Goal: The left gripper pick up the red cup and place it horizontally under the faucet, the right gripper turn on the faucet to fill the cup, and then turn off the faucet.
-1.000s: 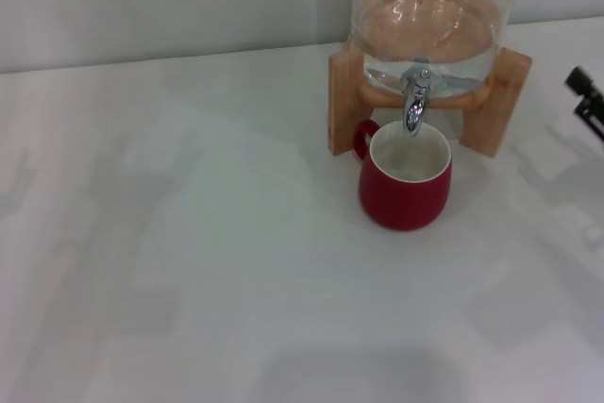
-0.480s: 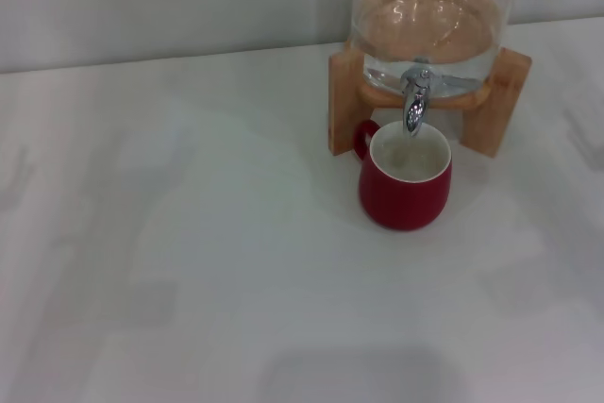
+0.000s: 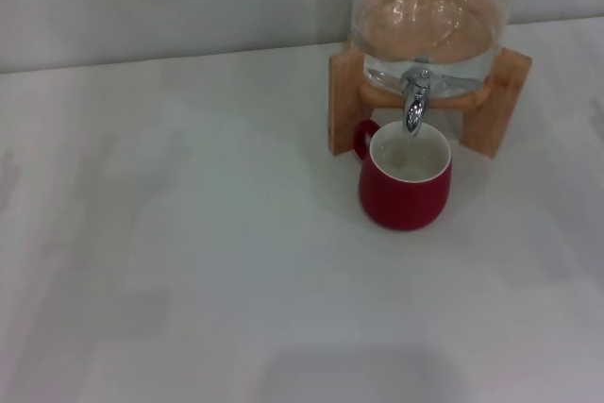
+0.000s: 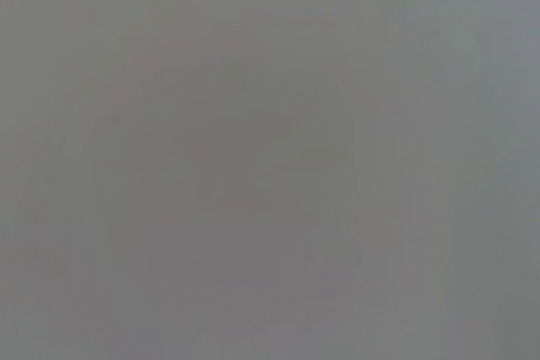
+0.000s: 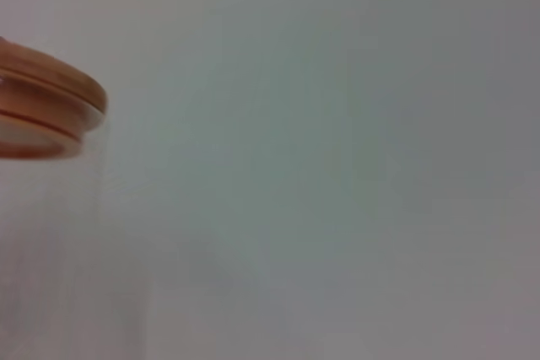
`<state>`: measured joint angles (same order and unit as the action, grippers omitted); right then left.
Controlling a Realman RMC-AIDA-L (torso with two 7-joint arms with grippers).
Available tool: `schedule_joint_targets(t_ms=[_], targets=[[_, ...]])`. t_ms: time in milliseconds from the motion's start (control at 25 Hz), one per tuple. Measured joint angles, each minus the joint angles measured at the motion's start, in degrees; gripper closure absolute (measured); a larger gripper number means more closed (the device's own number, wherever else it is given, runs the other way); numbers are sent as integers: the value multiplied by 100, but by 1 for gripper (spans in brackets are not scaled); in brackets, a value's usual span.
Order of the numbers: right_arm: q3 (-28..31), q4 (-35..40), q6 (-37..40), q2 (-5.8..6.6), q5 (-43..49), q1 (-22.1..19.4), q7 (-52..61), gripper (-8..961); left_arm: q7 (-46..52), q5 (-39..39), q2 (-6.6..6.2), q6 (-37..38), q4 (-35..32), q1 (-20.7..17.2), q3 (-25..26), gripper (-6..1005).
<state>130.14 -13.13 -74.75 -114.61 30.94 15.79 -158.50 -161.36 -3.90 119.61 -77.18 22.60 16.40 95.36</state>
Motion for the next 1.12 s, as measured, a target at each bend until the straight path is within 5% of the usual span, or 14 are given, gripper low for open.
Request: schedule_joint_targets(t_ms=[1120], targets=[[2, 26, 208, 0, -125, 47, -164, 348, -2, -89, -22, 171, -231, 405, -9, 119]])
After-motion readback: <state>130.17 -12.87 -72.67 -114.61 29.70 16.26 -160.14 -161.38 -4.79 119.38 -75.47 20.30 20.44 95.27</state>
